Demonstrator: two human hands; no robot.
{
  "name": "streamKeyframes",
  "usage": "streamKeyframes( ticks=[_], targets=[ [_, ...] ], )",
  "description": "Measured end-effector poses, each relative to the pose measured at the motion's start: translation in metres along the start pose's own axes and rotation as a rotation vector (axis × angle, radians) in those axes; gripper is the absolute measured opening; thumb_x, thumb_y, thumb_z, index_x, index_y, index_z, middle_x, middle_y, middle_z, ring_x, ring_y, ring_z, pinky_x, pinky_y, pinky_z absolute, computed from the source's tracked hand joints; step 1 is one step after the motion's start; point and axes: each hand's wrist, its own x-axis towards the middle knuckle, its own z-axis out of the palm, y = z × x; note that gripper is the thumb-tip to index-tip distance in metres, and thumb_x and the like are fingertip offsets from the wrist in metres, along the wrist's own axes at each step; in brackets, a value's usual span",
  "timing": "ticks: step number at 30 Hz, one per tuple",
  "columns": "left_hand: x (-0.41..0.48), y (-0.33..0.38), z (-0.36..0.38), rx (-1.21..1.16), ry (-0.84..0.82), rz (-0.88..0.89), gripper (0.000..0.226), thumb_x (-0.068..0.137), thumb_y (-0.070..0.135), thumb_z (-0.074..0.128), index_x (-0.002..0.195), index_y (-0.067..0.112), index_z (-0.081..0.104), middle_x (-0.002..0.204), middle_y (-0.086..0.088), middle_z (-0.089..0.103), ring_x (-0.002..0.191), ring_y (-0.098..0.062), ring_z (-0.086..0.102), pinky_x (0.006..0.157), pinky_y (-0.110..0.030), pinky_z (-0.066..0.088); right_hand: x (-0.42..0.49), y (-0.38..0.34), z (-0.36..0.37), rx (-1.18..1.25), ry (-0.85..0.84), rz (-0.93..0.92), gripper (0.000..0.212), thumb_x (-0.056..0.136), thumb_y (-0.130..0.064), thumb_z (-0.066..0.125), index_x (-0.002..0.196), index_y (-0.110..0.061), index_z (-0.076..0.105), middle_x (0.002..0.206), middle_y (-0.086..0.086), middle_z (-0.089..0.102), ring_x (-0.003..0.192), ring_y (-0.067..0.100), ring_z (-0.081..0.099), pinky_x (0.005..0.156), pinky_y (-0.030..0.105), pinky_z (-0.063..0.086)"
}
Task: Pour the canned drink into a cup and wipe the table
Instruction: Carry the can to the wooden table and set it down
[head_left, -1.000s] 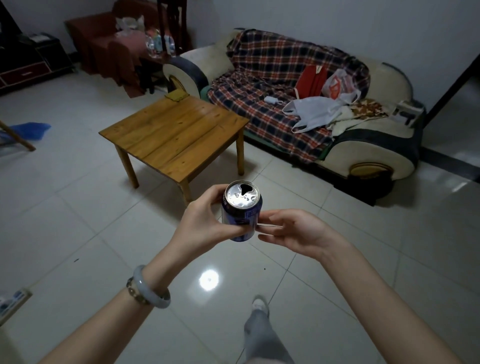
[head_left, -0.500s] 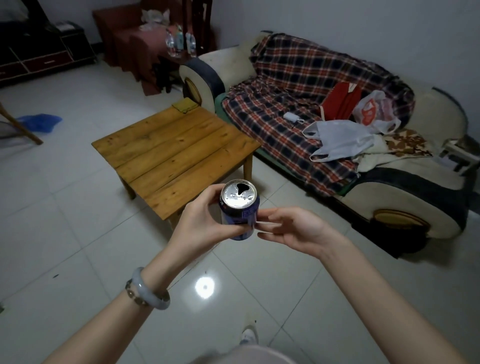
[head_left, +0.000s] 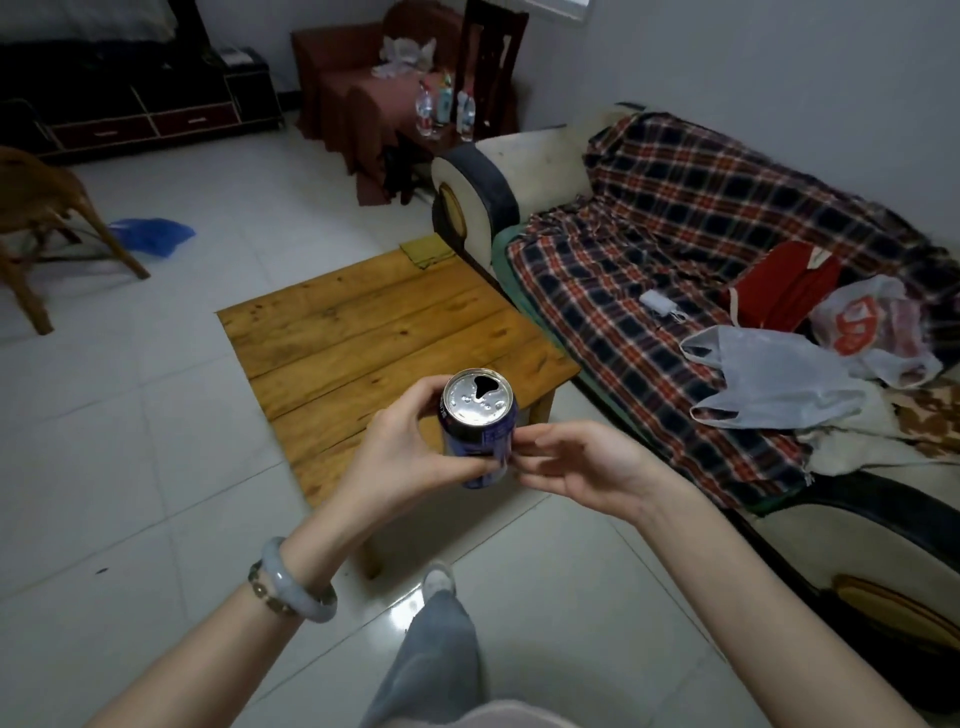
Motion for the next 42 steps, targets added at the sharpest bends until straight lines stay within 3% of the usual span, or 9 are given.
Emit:
streamKeyframes(
  ticks=[2, 8, 12, 16, 24, 26, 31, 37, 42],
  targets=[
    [0.035, -0.011, -0.008, 0.013, 0.006, -0.006, 0.069, 0.049, 0.045, 0.084, 0.109, 0.045, 0.051, 0.111, 0.034, 0.059, 0.105, 0.009, 0.056, 0.088, -0.006, 0.039, 0.03, -0.027, -0.001, -0.008, 0.0, 0.004, 0.029, 0.084, -0.003, 0.048, 0.108, 0.001, 0.065, 0.104, 0.016, 0.069, 0.095, 0.022, 0.066, 0.082, 0.032, 0.053],
    [0.135, -0.038, -0.037, 0.078, 0.063, -0.051, 0.072, 0.047, 0.049, 0.084, 0.11, 0.05, 0.05, 0.112, 0.033, 0.058, 0.108, 0.008, 0.054, 0.09, -0.016, 0.043, 0.118, -0.112, 0.003, -0.018, -0.003, 0.021, 0.029, 0.086, -0.002, 0.046, 0.109, 0.003, 0.063, 0.116, 0.02, 0.063, 0.111, 0.028, 0.06, 0.092, 0.036, 0.049],
    [0.189, -0.056, -0.057, 0.101, 0.09, -0.082, 0.077, 0.05, 0.048, 0.084, 0.118, 0.042, 0.05, 0.115, 0.029, 0.059, 0.11, 0.007, 0.052, 0.094, -0.023, 0.044, 0.172, -0.156, 0.008, -0.037, -0.048, 0.021, 0.028, 0.087, -0.001, 0.045, 0.107, 0.003, 0.064, 0.111, 0.019, 0.065, 0.102, 0.025, 0.062, 0.096, 0.04, 0.046],
    [0.228, -0.073, -0.072, 0.13, 0.136, -0.116, 0.072, 0.049, 0.054, 0.081, 0.112, 0.054, 0.046, 0.115, 0.036, 0.055, 0.109, 0.011, 0.051, 0.091, -0.017, 0.043, 0.221, -0.189, 0.011, -0.015, -0.092, 0.056, 0.028, 0.087, -0.001, 0.043, 0.105, 0.003, 0.063, 0.113, 0.02, 0.063, 0.106, 0.029, 0.061, 0.091, 0.038, 0.048],
    [0.282, -0.118, -0.087, 0.123, 0.338, -0.243, 0.074, 0.049, 0.048, 0.084, 0.112, 0.056, 0.046, 0.114, 0.036, 0.056, 0.108, 0.011, 0.052, 0.086, -0.004, 0.037, 0.325, -0.242, 0.017, -0.122, -0.262, 0.178, 0.029, 0.087, 0.0, 0.043, 0.089, -0.002, 0.072, 0.108, 0.017, 0.067, 0.104, 0.028, 0.063, 0.087, 0.037, 0.051],
    [0.293, -0.128, -0.088, 0.14, 0.388, -0.297, 0.074, 0.049, 0.051, 0.084, 0.112, 0.056, 0.046, 0.115, 0.032, 0.057, 0.11, 0.008, 0.052, 0.087, -0.006, 0.038, 0.35, -0.253, 0.018, -0.17, -0.306, 0.212, 0.031, 0.087, 0.001, 0.04, 0.09, -0.003, 0.071, 0.106, 0.017, 0.068, 0.103, 0.026, 0.064, 0.085, 0.035, 0.052],
    [0.322, -0.157, -0.085, 0.174, 0.478, -0.411, 0.075, 0.047, 0.058, 0.081, 0.113, 0.055, 0.045, 0.119, 0.019, 0.057, 0.112, 0.003, 0.051, 0.093, -0.017, 0.041, 0.411, -0.271, 0.014, -0.232, -0.369, 0.256, 0.029, 0.089, 0.004, 0.038, 0.1, -0.001, 0.065, 0.108, 0.017, 0.067, 0.104, 0.025, 0.064, 0.085, 0.034, 0.054],
    [0.347, -0.211, -0.073, 0.1, 0.495, -0.478, 0.078, 0.05, 0.026, 0.093, 0.113, 0.043, 0.049, 0.116, 0.021, 0.059, 0.11, 0.001, 0.055, 0.095, -0.021, 0.042, 0.484, -0.255, -0.001, -0.246, -0.363, 0.313, 0.03, 0.09, 0.006, 0.037, 0.106, 0.001, 0.062, 0.112, 0.015, 0.065, 0.105, 0.022, 0.063, 0.082, 0.031, 0.055],
    [0.356, -0.281, -0.054, 0.108, 0.402, -0.548, 0.081, 0.052, 0.025, 0.092, 0.121, 0.036, 0.049, 0.12, 0.016, 0.058, 0.115, -0.005, 0.054, 0.1, -0.032, 0.044, 0.547, -0.21, -0.018, -0.304, -0.23, 0.365, 0.031, 0.089, 0.012, 0.037, 0.113, 0.008, 0.055, 0.112, 0.015, 0.058, 0.089, 0.017, 0.059, 0.087, 0.036, 0.049]
  ],
)
